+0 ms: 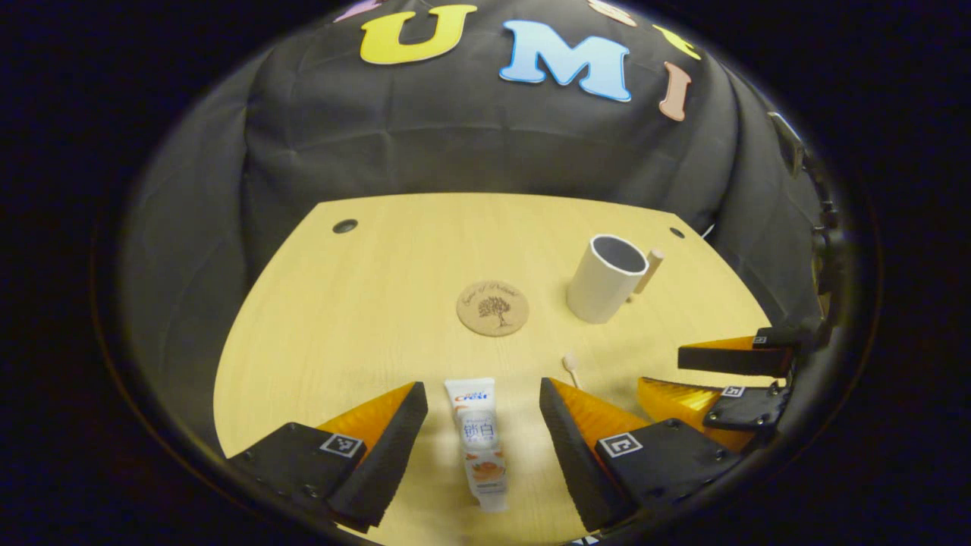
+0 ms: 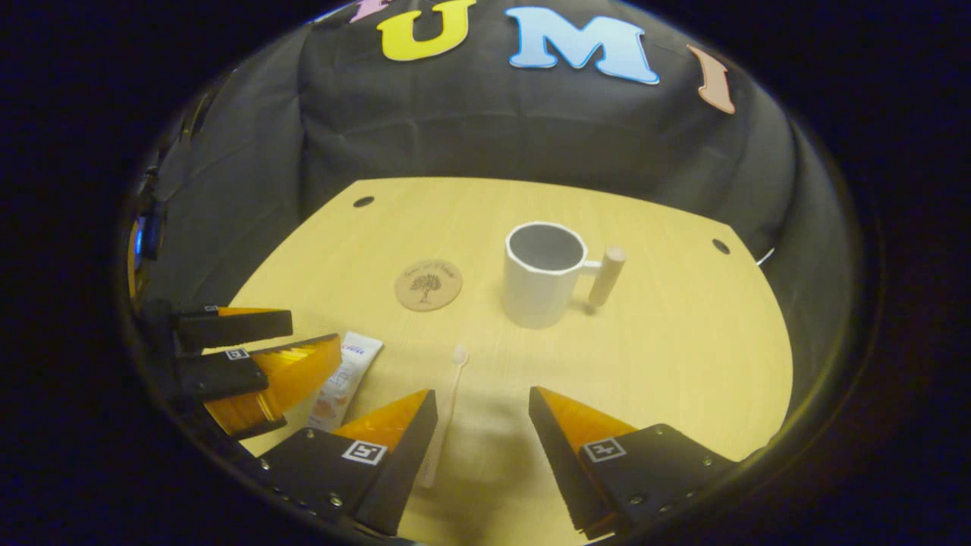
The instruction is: Put the toothbrush and toothpaste on the desktop into the cup, then pick up the cup and place it on the coaster on the desktop.
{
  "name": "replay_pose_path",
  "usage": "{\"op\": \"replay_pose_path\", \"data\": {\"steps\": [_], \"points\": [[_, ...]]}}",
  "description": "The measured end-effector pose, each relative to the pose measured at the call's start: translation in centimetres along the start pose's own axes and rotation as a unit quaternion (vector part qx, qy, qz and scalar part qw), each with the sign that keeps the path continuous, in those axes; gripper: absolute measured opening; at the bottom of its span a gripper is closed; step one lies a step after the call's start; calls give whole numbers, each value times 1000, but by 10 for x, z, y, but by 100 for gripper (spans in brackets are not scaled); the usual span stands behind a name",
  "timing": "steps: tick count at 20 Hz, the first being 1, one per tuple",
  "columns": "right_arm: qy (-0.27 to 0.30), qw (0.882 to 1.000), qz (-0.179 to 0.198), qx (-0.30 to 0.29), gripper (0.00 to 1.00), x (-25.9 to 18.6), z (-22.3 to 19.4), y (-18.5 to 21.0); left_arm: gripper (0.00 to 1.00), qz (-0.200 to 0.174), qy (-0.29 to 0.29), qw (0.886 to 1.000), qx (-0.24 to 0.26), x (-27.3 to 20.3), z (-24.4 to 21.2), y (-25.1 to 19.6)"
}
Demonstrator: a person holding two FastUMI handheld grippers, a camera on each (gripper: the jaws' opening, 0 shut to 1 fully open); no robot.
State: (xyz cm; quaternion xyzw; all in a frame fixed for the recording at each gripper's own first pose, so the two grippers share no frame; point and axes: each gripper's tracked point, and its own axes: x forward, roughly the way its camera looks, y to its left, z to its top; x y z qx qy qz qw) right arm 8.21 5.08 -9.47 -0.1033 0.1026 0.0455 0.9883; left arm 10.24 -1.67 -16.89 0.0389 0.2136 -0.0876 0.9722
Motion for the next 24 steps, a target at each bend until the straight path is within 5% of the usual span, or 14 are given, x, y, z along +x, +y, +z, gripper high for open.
{"op": "replay_pose_path", "data": {"steps": [4, 6, 12, 18, 19, 20, 21, 23, 24], "points": [[49, 999, 8, 0, 76, 26, -16, 11, 96, -8, 47, 999, -17, 13, -31, 8], [74, 997, 12, 6, 55, 35, -26, 16, 97, -6, 64, 998, -26, 19, -42, 14], [131, 991, 16, 9, 55, 48, -47, 27, 94, 6, 96, 995, -25, 30, -61, 27], [139, 990, 8, -20, 55, 51, -49, 31, 75, 22, 111, 994, -11, 41, -71, 30], [133, 991, 5, -22, 55, 51, -46, 31, 65, 24, 111, 993, -6, 42, -71, 31], [136, 990, 6, -19, 41, 51, -47, 33, 67, 24, 106, 994, -2, 40, -69, 32], [137, 990, 8, -19, 27, 53, -48, 33, 58, 27, 105, 994, -7, 40, -71, 34], [138, 990, 8, -8, 27, 47, -45, 33, 48, 28, 102, 994, -11, 41, -69, 33], [140, 990, 8, -5, 11, 50, -46, 33, 47, 35, 102, 994, -9, 43, -70, 36]]}}
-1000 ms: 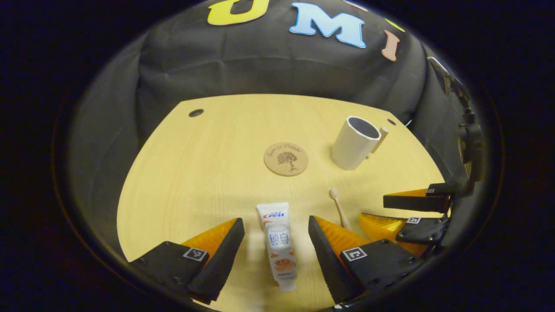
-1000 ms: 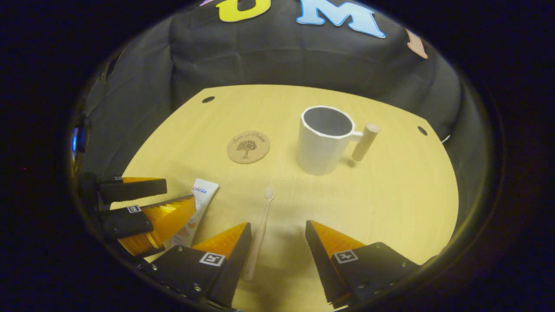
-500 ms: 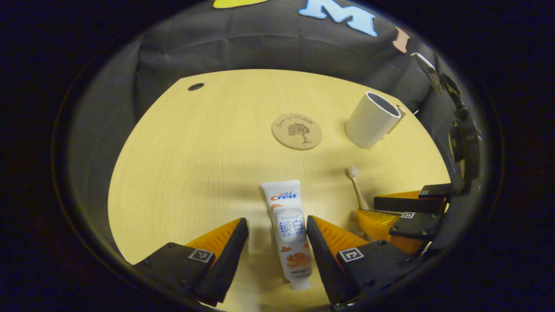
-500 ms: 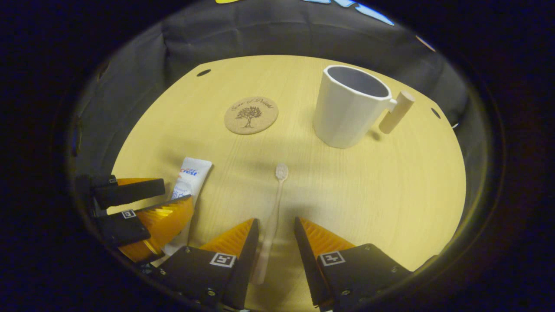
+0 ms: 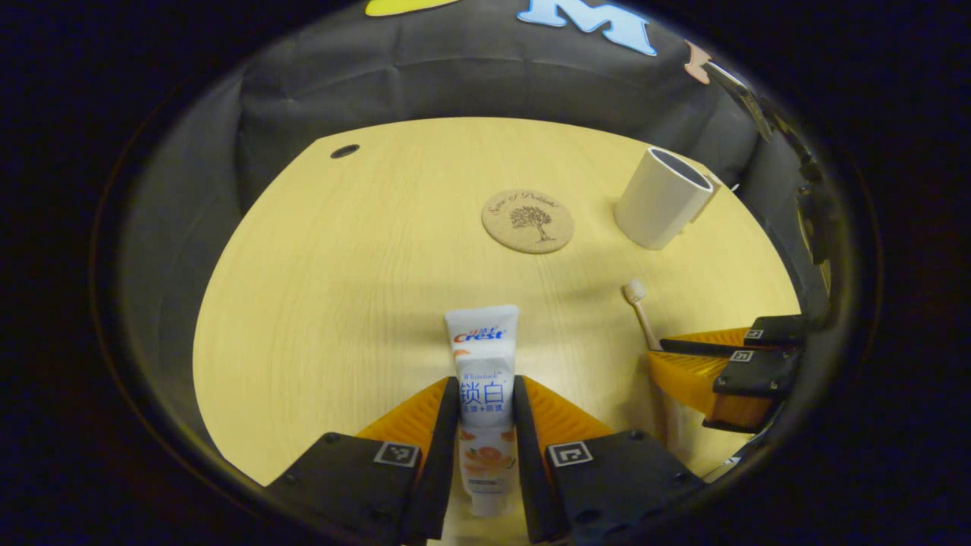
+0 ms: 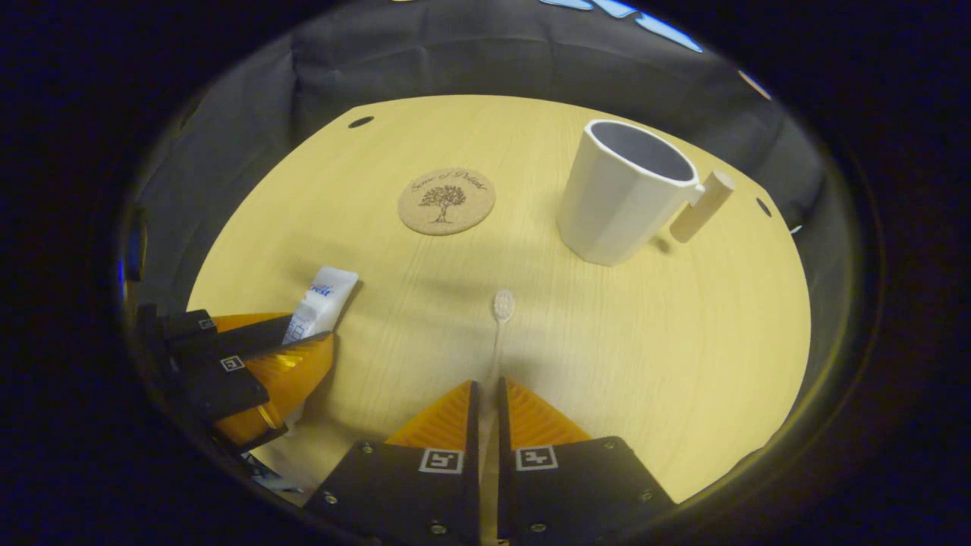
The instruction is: Put the toothbrush and toothpaste on the desktop into the cup, then pick up the cup and place it on the coaster on the desktop.
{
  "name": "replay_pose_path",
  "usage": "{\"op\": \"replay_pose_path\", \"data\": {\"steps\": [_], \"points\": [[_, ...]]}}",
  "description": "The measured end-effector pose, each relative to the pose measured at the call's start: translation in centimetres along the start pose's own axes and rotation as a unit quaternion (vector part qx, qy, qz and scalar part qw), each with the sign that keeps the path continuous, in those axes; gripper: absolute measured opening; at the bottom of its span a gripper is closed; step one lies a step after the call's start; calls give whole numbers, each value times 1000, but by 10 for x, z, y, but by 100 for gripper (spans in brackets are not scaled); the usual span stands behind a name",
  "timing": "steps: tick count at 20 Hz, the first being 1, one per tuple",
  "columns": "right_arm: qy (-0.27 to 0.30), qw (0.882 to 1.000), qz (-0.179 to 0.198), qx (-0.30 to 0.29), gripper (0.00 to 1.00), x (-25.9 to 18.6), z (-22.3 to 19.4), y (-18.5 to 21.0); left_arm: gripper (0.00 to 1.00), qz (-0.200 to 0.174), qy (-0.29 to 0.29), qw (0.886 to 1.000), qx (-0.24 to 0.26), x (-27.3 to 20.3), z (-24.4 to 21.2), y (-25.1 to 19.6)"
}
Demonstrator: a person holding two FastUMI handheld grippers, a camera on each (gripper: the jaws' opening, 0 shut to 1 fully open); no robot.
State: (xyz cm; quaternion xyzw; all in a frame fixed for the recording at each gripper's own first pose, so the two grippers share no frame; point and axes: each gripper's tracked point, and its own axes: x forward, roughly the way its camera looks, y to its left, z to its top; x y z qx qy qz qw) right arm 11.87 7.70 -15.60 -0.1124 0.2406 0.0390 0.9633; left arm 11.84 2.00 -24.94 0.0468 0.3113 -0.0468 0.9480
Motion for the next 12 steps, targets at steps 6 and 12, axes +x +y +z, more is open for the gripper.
{"op": "replay_pose_path", "data": {"steps": [6, 12], "points": [[-4, 1000, 14, 13, 2, 0, 3, 0, 21, 4, -16, 1000, -18, -4, 6, 2], [-22, 999, 26, 25, 2, -13, 8, -2, 21, 0, -21, 1000, -19, -8, 7, 2]]}}
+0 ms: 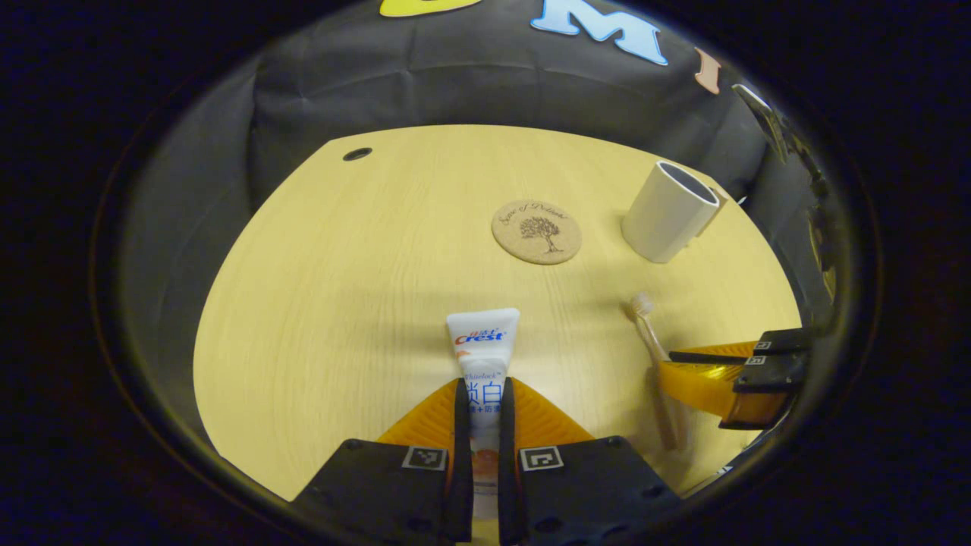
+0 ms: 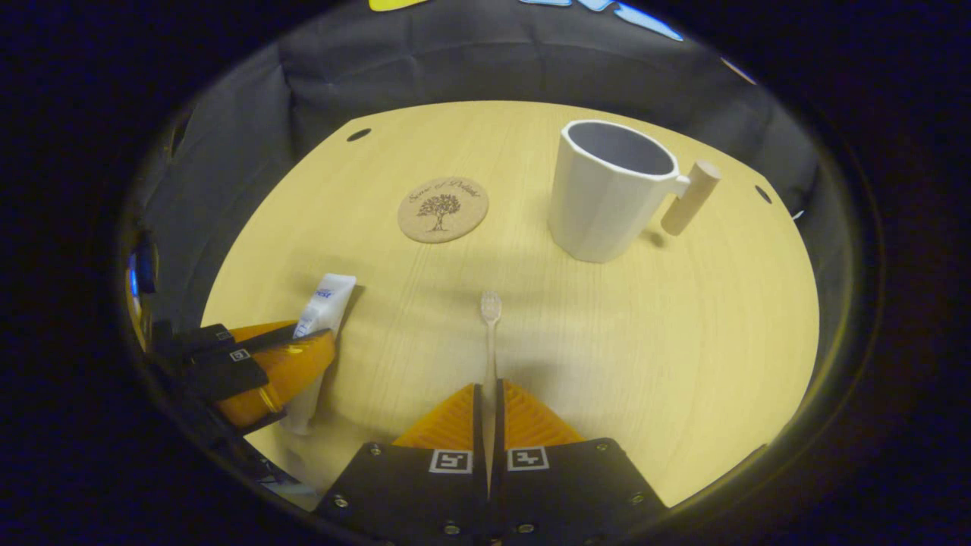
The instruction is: Put the toothbrush and toothpaste on the desktop into the cup, then pick up the cup and place it on the coaster on the desktop.
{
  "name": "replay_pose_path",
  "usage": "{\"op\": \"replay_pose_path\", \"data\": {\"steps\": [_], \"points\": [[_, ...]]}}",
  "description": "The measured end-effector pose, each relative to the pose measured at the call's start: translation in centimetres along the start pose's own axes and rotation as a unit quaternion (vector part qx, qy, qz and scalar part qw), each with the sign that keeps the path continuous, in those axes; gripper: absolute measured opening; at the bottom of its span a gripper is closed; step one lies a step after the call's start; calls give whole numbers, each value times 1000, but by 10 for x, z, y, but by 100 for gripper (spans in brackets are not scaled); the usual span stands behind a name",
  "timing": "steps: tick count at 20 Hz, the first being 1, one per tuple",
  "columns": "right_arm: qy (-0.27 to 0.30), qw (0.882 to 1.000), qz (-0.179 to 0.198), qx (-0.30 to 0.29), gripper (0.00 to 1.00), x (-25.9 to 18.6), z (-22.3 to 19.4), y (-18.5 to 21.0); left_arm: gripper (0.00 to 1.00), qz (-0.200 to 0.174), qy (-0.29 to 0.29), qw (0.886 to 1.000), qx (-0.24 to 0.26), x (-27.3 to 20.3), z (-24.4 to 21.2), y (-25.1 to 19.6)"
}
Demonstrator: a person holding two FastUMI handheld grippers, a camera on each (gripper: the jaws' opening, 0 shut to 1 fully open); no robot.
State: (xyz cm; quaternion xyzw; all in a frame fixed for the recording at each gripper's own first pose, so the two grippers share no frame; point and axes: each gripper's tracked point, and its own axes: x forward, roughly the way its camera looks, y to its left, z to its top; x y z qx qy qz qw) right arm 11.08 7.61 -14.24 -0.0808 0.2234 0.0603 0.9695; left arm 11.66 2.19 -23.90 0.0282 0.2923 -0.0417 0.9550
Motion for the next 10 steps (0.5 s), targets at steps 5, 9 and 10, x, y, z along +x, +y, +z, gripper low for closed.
{"op": "replay_pose_path", "data": {"steps": [5, 9, 10], "points": [[-39, 999, 16, 21, 2, -32, 26, 0, 21, -2, -27, 1000, -6, -16, 23, -2], [-79, 994, 36, 67, 2, -64, 60, -5, 19, -9, -36, 999, -9, -27, 34, -2], [-89, 992, 38, 81, 2, -70, 71, -10, 20, -14, -36, 999, -13, -28, 36, -3]]}}
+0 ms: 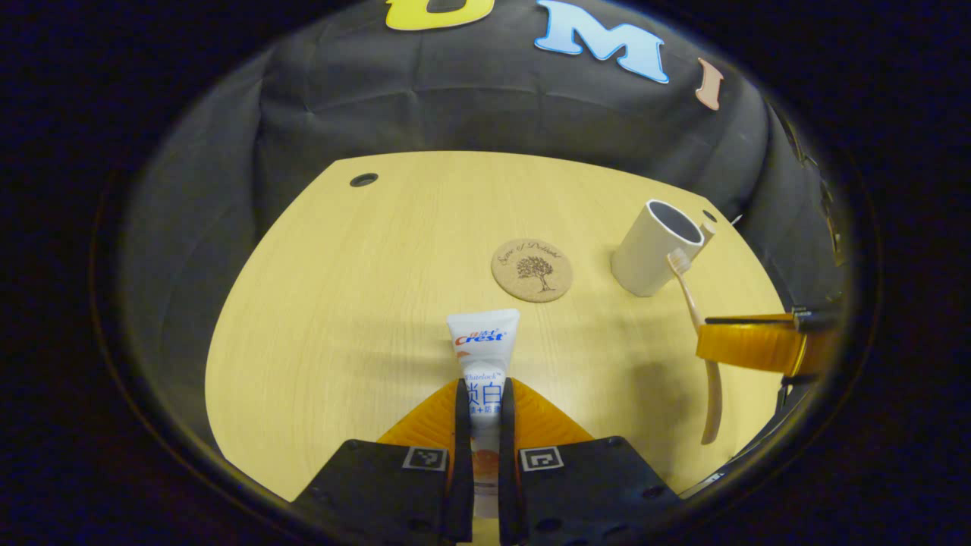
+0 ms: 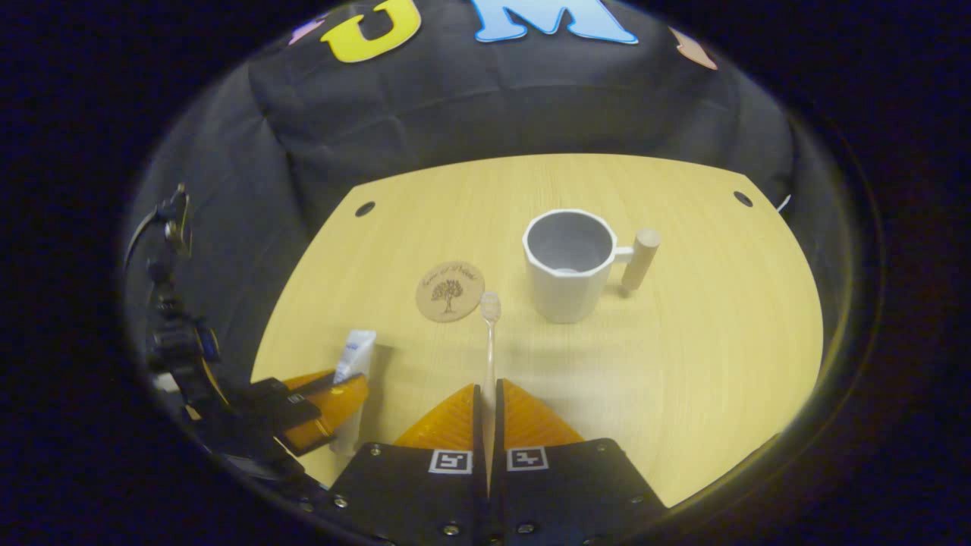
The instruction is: Put the toothbrush and toothpaste on the desktop into the cup, then pick up the cup and place it on the coaster on the desktop.
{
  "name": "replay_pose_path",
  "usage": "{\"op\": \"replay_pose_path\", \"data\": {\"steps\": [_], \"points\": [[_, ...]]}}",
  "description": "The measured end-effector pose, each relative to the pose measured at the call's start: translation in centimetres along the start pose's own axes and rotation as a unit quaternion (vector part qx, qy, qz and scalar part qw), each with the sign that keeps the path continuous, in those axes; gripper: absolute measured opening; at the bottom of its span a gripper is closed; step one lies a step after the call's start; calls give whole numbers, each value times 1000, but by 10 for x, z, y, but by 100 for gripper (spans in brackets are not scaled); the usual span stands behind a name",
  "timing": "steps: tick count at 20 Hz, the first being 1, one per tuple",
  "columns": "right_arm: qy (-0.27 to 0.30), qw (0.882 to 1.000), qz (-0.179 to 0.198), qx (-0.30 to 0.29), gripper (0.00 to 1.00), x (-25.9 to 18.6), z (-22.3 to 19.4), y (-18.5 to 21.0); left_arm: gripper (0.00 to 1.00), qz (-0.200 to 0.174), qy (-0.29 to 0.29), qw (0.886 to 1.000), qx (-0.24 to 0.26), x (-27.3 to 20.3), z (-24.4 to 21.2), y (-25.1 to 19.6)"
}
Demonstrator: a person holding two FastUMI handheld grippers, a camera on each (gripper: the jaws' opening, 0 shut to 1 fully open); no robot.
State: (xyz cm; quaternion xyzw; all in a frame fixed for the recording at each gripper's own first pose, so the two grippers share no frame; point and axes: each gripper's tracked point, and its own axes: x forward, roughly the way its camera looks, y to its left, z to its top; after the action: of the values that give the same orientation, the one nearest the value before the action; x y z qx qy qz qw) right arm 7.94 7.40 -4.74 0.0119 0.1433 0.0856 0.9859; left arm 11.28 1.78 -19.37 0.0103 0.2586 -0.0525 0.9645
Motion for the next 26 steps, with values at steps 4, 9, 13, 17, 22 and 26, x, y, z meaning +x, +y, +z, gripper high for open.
{"op": "replay_pose_path", "data": {"steps": [4, 9, 13, 17, 22, 26], "points": [[-55, 998, 3, 23, 2, -10, 56, -10, 20, -4, 2, 1000, -6, 0, 0, -2], [-122, 991, 3, 49, 2, -6, 131, -30, 20, 0, 0, 1000, -12, -2, 0, -1], [-147, 986, 2, 77, 2, 10, 171, -43, 21, 8, -2, 1000, -18, -1, 0, -1], [-159, 984, -8, 84, 2, 22, 188, -54, 20, 22, 1, 999, -32, -2, 3, -2], [-167, 983, -23, 68, 2, 44, 193, -71, 20, 39, -3, 998, -55, -3, 5, -5], [-183, 981, -32, 50, 2, 49, 197, -76, 21, 49, -6, 997, -58, -2, 6, -3]]}}
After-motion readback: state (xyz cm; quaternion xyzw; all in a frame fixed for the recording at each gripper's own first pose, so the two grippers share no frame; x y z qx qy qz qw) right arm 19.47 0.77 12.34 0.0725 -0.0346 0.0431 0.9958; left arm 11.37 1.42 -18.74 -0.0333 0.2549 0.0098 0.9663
